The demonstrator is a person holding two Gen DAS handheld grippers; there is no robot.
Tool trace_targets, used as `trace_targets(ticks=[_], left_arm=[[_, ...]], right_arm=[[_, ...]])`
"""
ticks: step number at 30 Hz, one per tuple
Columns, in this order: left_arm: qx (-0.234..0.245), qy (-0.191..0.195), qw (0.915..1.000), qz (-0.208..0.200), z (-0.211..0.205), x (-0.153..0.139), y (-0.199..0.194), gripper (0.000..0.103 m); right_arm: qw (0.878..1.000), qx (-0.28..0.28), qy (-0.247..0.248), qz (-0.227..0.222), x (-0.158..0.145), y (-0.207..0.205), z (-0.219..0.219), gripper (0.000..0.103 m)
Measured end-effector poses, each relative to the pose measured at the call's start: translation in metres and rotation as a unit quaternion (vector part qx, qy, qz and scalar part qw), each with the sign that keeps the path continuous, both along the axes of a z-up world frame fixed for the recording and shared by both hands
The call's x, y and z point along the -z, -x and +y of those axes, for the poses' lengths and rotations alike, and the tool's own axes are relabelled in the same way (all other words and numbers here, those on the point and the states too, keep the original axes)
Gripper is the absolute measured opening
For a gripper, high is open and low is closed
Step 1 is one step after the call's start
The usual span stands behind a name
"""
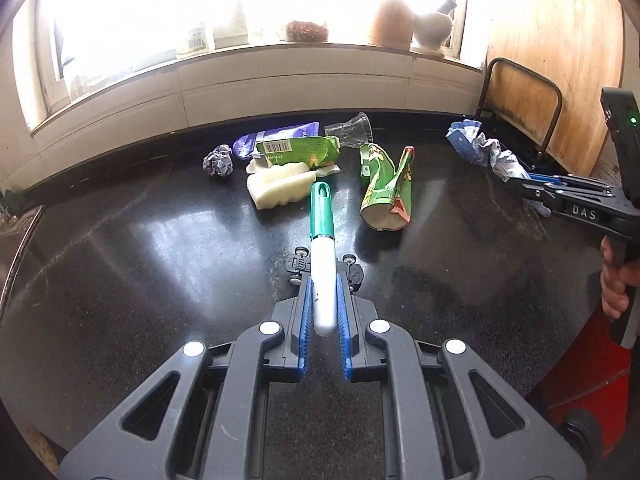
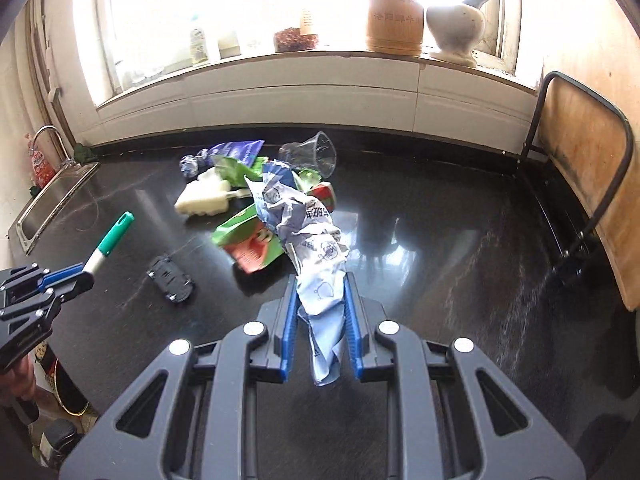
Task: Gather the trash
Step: 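Carry the marker and plastic bag with both tools toward the trash bin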
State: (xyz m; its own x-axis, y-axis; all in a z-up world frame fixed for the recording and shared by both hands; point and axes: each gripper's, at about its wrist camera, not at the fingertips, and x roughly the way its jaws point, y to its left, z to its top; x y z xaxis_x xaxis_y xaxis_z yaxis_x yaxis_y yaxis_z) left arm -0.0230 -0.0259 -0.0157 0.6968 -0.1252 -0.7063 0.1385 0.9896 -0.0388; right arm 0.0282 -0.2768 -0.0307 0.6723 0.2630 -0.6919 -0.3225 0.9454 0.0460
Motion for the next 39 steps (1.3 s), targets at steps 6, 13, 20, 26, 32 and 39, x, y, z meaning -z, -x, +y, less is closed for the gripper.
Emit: trace_targets(ticks=[6,13,20,26,32,39], left_arm=[[-0.009,-0.002,1.0000,0.001,0.011,0.000,0.015,0.011],[-0.032,0.002,0.9995,-0.002,0.035,0.002,0.028,0.011],[-0.108,0.001,0.9941,-0.013,0.100,-0.004,0.063,0.012],[-0.218,-0.008,0.9757,-0.020,0.184,-0.009,0.130,0.012],[-0.325,-0.030,0.9453,0.003,0.257,0.007,0.216,0.012],[-0.413,-0.007,0.9089,0.059,0.317,0.062,0.301,0.012]], right_arm=[[1.000,-0.005,-0.002,-0.002,0.000,0.034,0.015,0.022],[1.000,-0.029,-0.004,-0.006,-0.004,0.052,0.045,0.022],[0.993,-0.117,-0.021,-0.019,-0.017,0.076,0.131,0.022],[0.970,-0.236,-0.052,-0.016,-0.022,0.113,0.245,0.022],[0.932,-0.356,-0.065,0.005,-0.014,0.168,0.360,0.022],[0.887,-0.458,-0.040,0.055,0.028,0.235,0.465,0.022]])
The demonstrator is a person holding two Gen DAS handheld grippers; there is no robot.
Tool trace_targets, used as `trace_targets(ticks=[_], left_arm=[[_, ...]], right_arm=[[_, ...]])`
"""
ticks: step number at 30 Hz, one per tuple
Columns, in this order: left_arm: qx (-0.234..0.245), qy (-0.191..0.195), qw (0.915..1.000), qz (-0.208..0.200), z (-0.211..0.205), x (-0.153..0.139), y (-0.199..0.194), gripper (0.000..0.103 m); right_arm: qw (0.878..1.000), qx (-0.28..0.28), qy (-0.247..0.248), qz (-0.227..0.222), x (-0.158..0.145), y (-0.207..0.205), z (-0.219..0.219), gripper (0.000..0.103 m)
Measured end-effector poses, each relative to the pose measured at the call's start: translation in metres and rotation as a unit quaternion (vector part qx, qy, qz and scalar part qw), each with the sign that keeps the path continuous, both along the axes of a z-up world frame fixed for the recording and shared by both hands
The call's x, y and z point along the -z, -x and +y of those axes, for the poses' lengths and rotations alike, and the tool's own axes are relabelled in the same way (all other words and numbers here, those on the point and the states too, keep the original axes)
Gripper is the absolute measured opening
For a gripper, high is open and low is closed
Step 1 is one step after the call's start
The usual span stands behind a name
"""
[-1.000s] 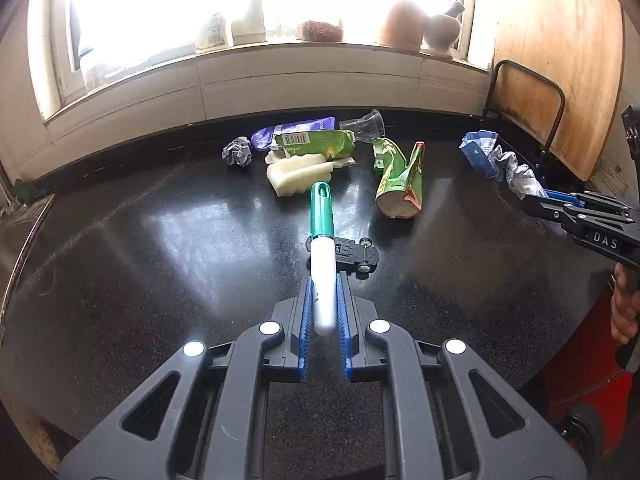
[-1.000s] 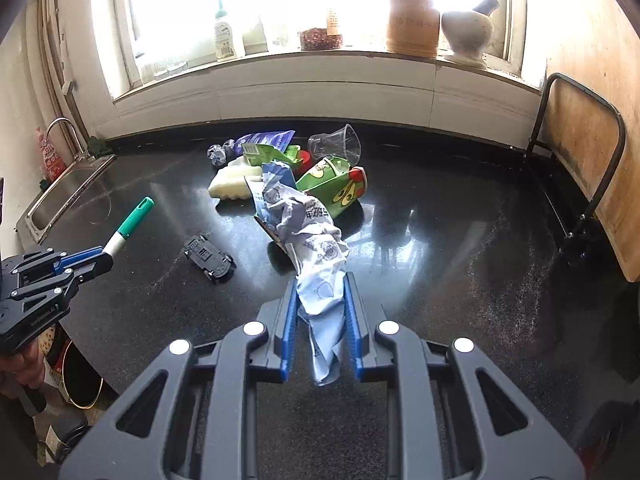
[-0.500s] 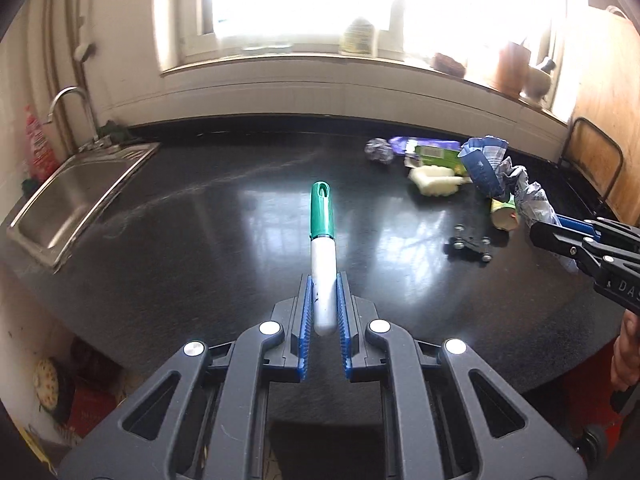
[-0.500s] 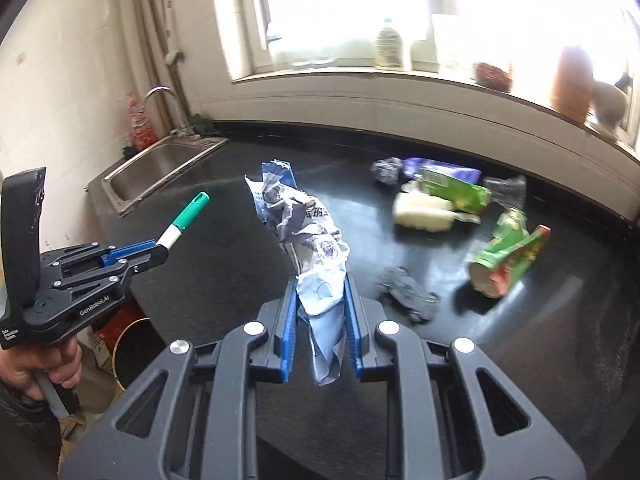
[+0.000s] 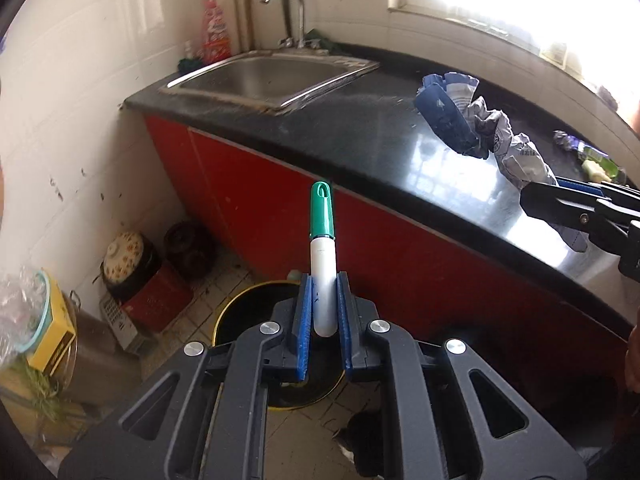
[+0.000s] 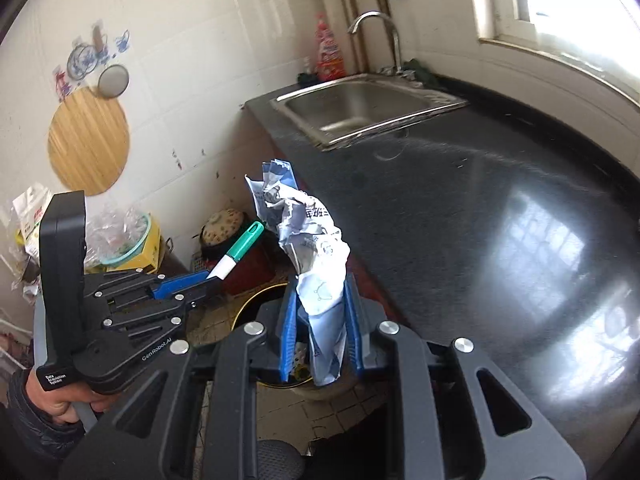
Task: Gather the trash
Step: 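Carry the marker and plastic bag with both tools toward the trash bin, then open both tools to drop the marker and plastic bag into the bin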
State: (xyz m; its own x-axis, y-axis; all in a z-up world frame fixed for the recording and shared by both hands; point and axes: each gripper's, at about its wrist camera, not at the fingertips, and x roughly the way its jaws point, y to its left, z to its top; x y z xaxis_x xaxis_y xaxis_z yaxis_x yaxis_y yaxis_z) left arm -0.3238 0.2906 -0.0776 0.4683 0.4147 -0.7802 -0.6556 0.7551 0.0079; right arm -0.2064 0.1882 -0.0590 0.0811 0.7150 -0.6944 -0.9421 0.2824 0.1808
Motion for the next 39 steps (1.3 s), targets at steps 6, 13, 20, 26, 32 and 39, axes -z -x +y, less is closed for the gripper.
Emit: trace_targets(ticks=[6,13,20,26,32,39], left_arm=[[-0.041,0.035,0.9983,0.024,0.030,0.051,0.030,0.012],[-0.062,0.091,0.9933,0.034,0.053,0.110,0.042,0.012],[-0.084,0.123,0.9881,0.037,0.077,0.151,0.036,0.012],[-0.089,0.139,0.9856,0.033,0.086,0.161,0.037,0.012],[-0.112,0.144,0.9824,0.037,0.096,0.169,0.043,0.066],[-0.127,0.136,0.9821,0.027,0.096,0.159,0.053,0.069]], right_arm=[[0.997,-0.046,0.061,0.012,0.054,0.040,0.049,0.022],[0.991,-0.058,0.118,0.018,0.109,0.055,0.090,0.022],[0.984,-0.055,0.164,0.040,0.157,0.051,0.139,0.022],[0.981,-0.052,0.180,0.051,0.178,0.047,0.153,0.023],[0.980,-0.043,0.172,0.086,0.185,0.032,0.164,0.070],[0.984,-0.051,0.159,0.064,0.164,0.034,0.150,0.071]])
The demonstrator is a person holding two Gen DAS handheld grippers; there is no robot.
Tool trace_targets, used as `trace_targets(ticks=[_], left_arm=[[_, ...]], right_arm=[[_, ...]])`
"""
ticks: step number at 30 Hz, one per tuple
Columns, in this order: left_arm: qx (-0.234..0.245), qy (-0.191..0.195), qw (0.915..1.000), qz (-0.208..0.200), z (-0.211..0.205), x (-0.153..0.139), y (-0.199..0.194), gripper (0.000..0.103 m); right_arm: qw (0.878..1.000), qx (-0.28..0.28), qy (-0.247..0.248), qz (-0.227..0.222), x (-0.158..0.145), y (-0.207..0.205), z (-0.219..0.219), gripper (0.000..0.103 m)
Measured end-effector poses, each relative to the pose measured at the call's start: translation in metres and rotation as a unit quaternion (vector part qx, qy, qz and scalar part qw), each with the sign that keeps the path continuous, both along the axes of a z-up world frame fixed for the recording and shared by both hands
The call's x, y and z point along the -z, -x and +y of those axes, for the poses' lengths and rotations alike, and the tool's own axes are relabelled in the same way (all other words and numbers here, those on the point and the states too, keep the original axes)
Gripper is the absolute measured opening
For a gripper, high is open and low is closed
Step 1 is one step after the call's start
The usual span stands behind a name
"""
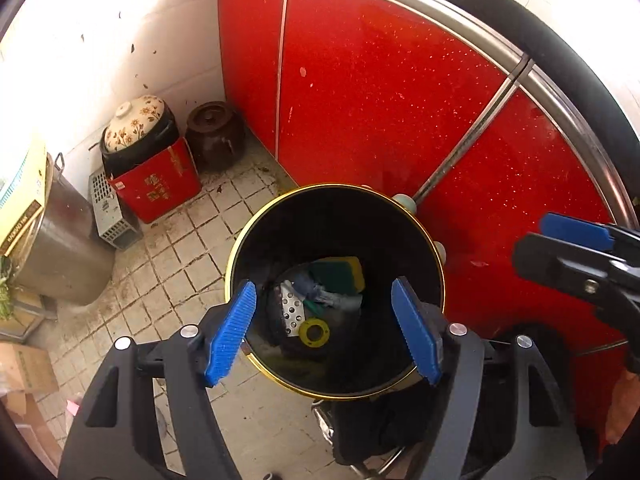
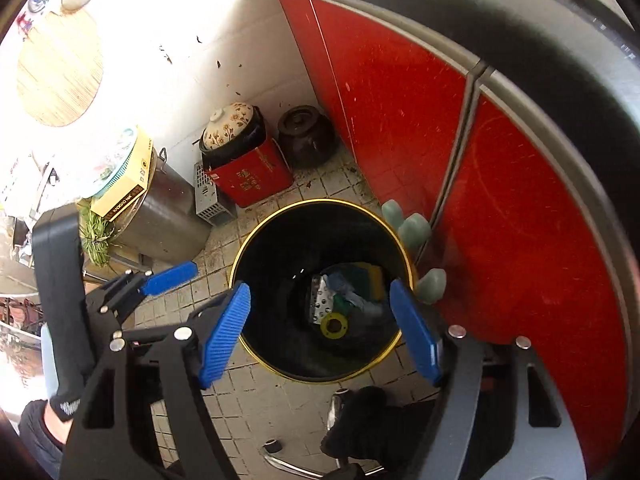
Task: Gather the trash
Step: 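Open both tools to drop the marker and plastic bag into the bin, then move both open tools back to the counter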
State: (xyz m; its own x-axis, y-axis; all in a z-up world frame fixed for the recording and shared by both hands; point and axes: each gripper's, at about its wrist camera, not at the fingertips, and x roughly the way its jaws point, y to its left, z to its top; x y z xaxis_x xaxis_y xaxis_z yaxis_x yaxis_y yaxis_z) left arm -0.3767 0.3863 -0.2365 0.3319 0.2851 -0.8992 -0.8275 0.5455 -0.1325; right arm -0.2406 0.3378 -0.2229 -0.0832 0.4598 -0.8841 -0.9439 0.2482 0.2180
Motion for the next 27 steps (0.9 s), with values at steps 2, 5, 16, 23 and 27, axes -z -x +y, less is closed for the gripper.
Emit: trace_targets(ticks=[2,5,16,23,27], left_arm=[[0.007,-0.014,0.9999,-0.002,-0.004,-0.009,-0.001,0.071],[0.023,-0.037,0.9990,-0.008,-0.015,-0.030,-0.008,0.073],[0.187,-0.127,0.9685,-0.105,-0.123,-0.159,-0.106,0.086],[0.355,-0.115,0.9139,-0.159,-0.255,-0.193,-0.215,0.088],[0.441,-0.120,0.8737,-0.166,-0.340,-0.196,-0.262,0.088]], right_arm=[[1.000,0.002,-0.012,-0.009,-0.011,0.000,-0.011,0.073],[0.999,0.006,-0.037,-0.017,-0.040,-0.002,-0.038,0.074],[0.968,0.173,-0.139,-0.115,-0.170,-0.083,-0.239,0.085],[0.899,0.379,-0.125,-0.180,-0.200,-0.150,-0.423,0.089],[0.864,0.460,-0.119,-0.170,-0.197,-0.176,-0.517,0.089]])
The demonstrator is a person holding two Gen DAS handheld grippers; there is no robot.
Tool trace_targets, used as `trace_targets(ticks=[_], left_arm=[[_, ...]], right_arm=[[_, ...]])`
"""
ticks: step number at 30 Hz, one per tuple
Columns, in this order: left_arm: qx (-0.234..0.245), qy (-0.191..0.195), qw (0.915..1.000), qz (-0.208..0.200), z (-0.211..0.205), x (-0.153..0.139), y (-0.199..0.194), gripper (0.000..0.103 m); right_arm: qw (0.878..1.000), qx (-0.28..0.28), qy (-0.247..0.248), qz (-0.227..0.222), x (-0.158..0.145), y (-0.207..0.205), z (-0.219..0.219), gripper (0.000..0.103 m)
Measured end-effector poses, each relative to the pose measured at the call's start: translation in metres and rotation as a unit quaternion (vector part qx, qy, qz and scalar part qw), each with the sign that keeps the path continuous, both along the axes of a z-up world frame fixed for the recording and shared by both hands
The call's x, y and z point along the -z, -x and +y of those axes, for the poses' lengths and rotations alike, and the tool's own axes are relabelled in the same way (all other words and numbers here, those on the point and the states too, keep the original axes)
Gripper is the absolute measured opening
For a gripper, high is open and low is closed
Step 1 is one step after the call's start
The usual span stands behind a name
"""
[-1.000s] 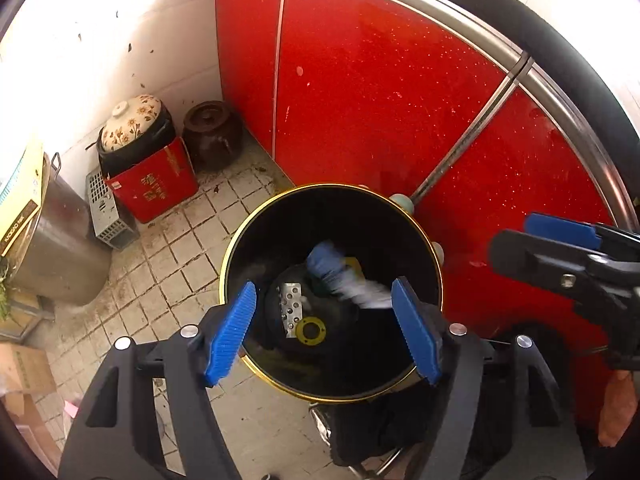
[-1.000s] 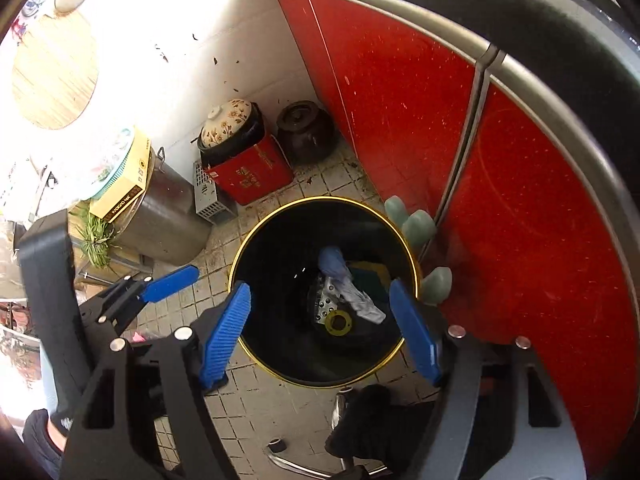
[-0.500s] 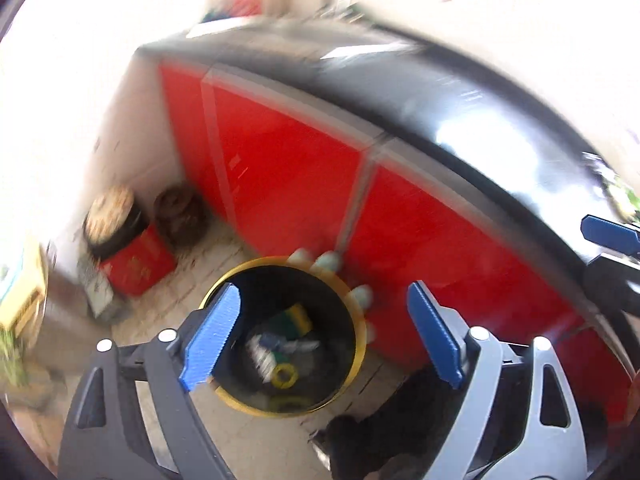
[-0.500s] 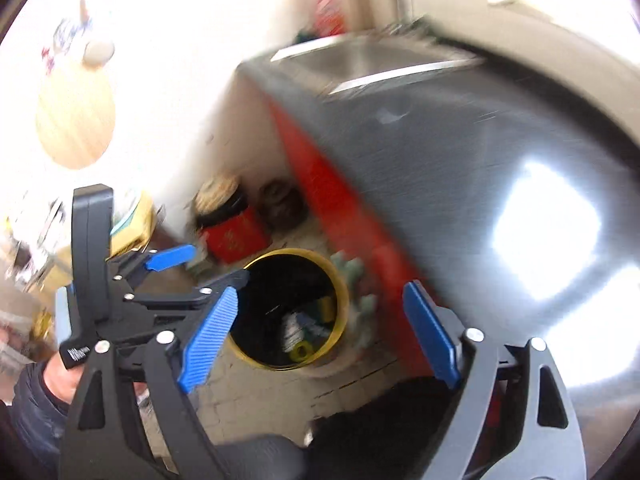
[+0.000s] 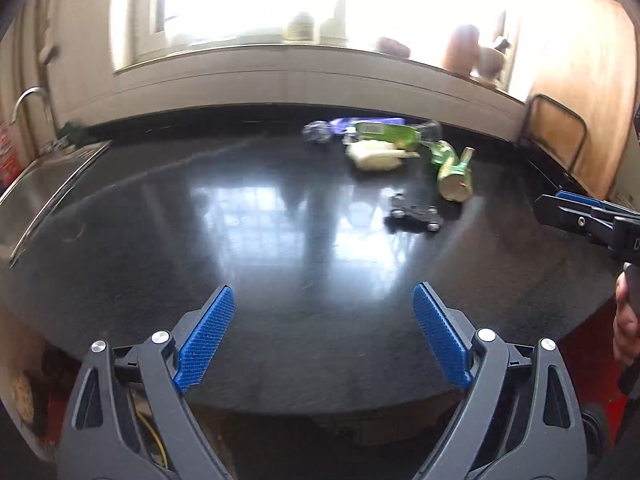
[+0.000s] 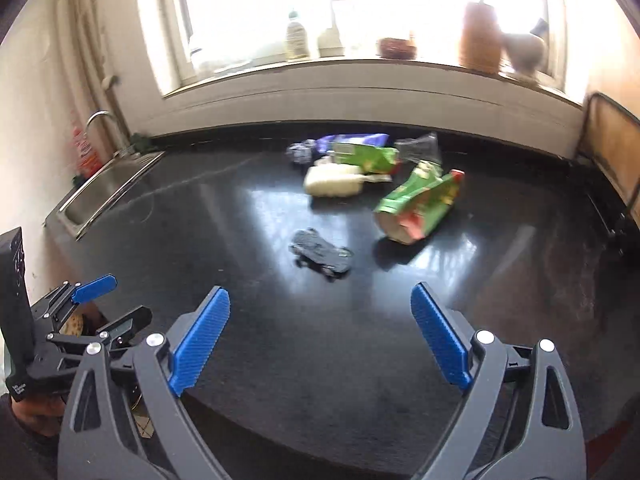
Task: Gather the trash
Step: 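Move both open tools back to the counter, then grasp the toy car with left tool while right tool grasps the green snack bag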
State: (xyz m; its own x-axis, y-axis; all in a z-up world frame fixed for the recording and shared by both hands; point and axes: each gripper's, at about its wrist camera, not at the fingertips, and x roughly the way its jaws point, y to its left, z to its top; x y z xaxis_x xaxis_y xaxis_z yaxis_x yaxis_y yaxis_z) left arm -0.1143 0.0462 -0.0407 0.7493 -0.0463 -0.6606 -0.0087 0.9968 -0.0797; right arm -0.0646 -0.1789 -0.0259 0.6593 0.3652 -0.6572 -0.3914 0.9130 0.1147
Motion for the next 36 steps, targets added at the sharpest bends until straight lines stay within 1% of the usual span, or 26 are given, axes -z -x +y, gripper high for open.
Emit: trace_targets(ticks=[3,6,8,10,13,15,17,19,22,24,26,29,31,33,36], left_arm=[[0.049,-0.021,0.9986,0.000,-0.048,0.002,-0.024,0.088],[0.068,-0.038,0.9969,0.012,-0.069,0.012,-0.035,0.088],[0.070,-0.041,0.9965,0.019,-0.074,0.012,-0.043,0.089],[0.064,-0.044,0.9966,0.025,-0.077,0.016,-0.055,0.092],[0.055,-0.040,0.9969,0.039,-0.079,0.020,-0.077,0.092],[0.043,-0.033,0.9967,0.060,-0.082,0.026,-0.100,0.092],[0.027,-0.027,0.9967,0.072,-0.084,0.033,-0.119,0.092],[0.009,-0.034,0.9957,0.085,-0.086,0.041,-0.140,0.092],[-0.008,-0.033,0.9936,0.107,-0.088,0.053,-0.166,0.092],[-0.005,-0.029,0.9930,0.115,-0.092,0.059,-0.176,0.092],[-0.001,-0.012,0.9920,0.126,-0.093,0.066,-0.184,0.092],[-0.007,-0.036,0.9929,0.113,-0.099,0.071,-0.188,0.092],[-0.006,-0.040,0.9932,0.109,-0.102,0.072,-0.190,0.091],[-0.006,-0.040,0.9934,0.107,-0.103,0.072,-0.194,0.088],[-0.001,-0.043,0.9935,0.105,-0.104,0.071,-0.200,0.077]], right_arm=[[0.999,0.034,-0.003,0.003,0.005,-0.007,-0.042,0.089],[0.999,0.045,-0.013,0.012,0.008,-0.005,-0.069,0.089],[0.999,0.049,-0.014,0.013,0.010,-0.004,-0.074,0.089],[0.998,0.051,-0.019,0.016,0.013,-0.008,-0.075,0.089],[0.998,0.047,-0.023,0.022,0.014,-0.016,-0.073,0.089],[0.998,0.047,-0.025,0.025,0.014,-0.025,-0.074,0.089],[0.998,0.046,-0.024,0.026,0.013,-0.035,-0.072,0.089],[0.998,0.051,-0.020,0.027,0.013,-0.046,-0.072,0.089],[0.998,0.051,-0.016,0.045,0.019,-0.069,-0.068,0.090],[0.997,0.049,-0.012,0.058,0.024,-0.089,-0.062,0.090],[0.996,0.047,-0.009,0.073,0.031,-0.112,-0.054,0.090],[0.993,0.053,-0.016,0.102,0.042,-0.157,-0.043,0.090],[0.991,0.059,-0.026,0.121,0.048,-0.183,-0.036,0.090],[0.988,0.064,-0.034,0.137,0.055,-0.206,-0.029,0.090],[0.983,0.072,-0.033,0.167,0.069,-0.232,-0.017,0.090]])
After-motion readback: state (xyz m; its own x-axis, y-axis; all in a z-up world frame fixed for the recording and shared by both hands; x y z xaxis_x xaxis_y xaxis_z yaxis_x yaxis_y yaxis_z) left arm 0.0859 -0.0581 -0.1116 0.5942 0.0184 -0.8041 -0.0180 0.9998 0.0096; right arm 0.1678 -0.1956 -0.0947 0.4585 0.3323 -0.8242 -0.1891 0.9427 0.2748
